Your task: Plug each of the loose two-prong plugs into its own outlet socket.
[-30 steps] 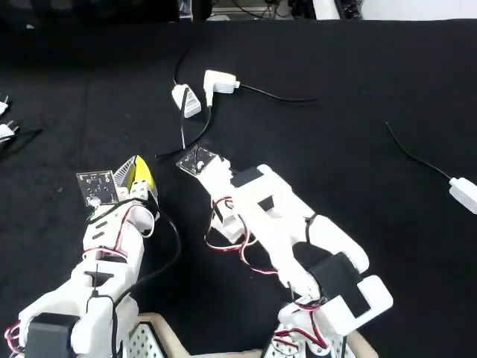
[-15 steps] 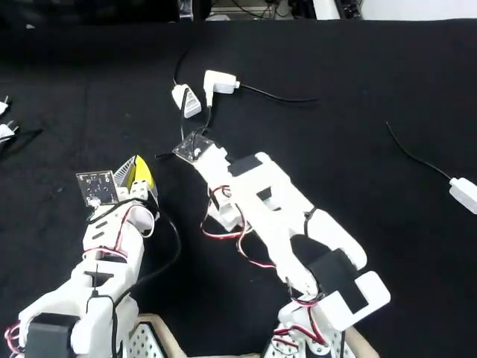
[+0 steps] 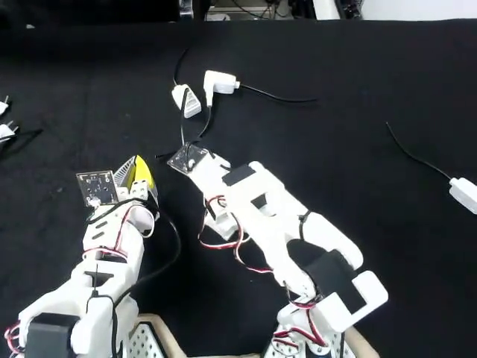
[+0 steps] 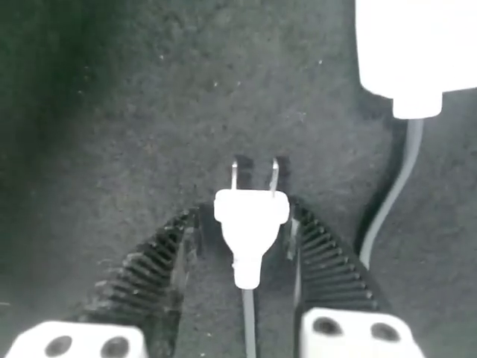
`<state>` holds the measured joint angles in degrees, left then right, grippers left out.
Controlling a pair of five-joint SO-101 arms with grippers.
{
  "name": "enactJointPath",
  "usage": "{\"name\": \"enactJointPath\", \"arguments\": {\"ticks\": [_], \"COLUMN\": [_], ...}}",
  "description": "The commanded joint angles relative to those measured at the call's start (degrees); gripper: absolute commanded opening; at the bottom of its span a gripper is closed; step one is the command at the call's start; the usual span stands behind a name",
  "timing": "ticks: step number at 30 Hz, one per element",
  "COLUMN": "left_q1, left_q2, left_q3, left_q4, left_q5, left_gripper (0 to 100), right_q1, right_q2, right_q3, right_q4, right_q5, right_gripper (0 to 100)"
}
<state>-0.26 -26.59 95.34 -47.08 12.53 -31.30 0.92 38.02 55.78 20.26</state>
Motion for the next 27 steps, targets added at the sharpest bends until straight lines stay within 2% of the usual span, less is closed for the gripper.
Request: {"name": "enactJointPath", "arguments": {"ticks": [1,5,10,12,19,27], "left_q1": [0.7,0.6,0.7,0.7,0.9,1.9], "left_q2": [-0.3,-0.3,-0.3,-0.3,-0.7,-0.7], "left_q3": [1.0,1.0,1.0,1.0,1.0,1.0], "left_q4": [0.4,0.4,0.4,0.4,0.0,-4.5], "left_q5": [0.4,0.4,0.4,0.4,0.8,0.9], "left_gripper": [3,3,3,3,3,3], "right_q1": [-0.4,0.8,4.7,5.5,3.6,-3.6], "right_q2": [-0.5,-0.3,-0.3,-0.7,-0.7,-0.8], "right_q3": [0.2,0.2,0.2,0.2,-2.8,-14.8], "right_q4": [-0.5,-0.9,-0.8,-0.6,-0.3,9.4], "right_q5": [0.1,-0.2,-0.3,-0.2,0.2,0.3], "right_gripper": [18.8,18.1,0.6,3.3,1.2,1.2]}}
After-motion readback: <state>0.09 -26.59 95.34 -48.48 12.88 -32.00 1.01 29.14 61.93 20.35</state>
